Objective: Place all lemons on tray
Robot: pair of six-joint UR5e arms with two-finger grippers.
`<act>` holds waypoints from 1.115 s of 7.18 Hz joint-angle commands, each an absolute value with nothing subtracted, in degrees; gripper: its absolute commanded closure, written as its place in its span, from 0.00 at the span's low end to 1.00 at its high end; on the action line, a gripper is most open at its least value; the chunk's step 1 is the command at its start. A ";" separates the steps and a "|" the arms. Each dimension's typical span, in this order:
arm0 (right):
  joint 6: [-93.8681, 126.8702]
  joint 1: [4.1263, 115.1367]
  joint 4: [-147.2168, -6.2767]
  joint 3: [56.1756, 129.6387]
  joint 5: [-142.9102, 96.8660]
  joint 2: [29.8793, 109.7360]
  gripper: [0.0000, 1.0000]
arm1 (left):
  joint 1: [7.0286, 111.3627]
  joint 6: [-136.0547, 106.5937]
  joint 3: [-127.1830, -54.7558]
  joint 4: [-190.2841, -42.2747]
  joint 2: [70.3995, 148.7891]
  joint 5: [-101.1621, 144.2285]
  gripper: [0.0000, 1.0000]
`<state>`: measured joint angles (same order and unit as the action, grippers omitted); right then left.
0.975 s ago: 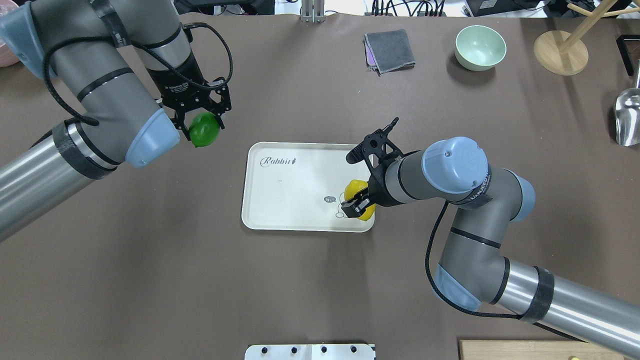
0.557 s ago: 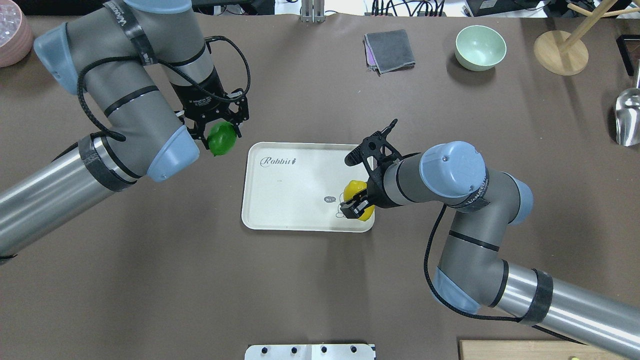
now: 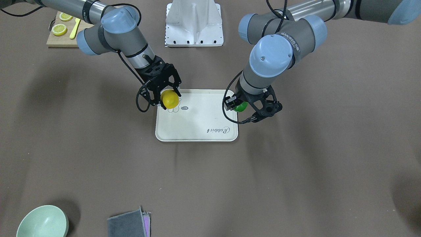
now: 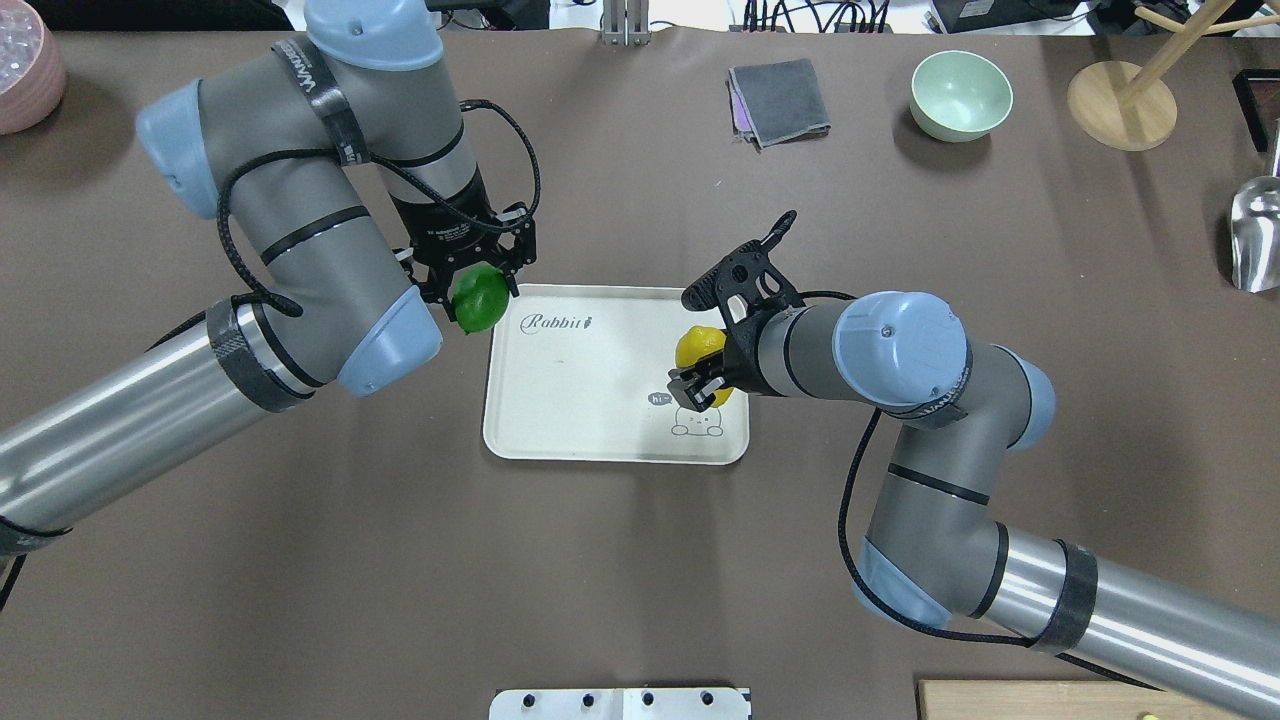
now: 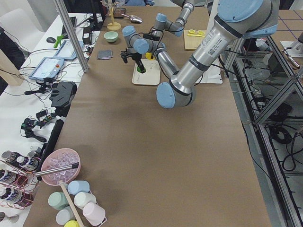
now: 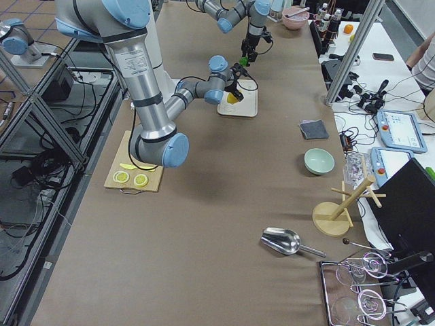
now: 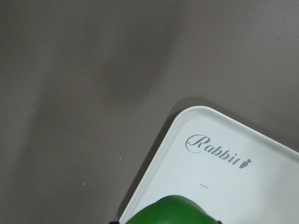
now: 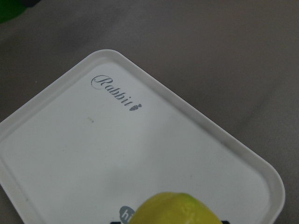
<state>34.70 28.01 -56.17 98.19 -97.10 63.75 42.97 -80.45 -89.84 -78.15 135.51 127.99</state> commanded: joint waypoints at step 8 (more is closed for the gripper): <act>34.19 35.94 -56.08 98.44 -107.05 64.95 0.01 | 35.24 -92.20 -80.68 -87.98 140.01 120.41 0.90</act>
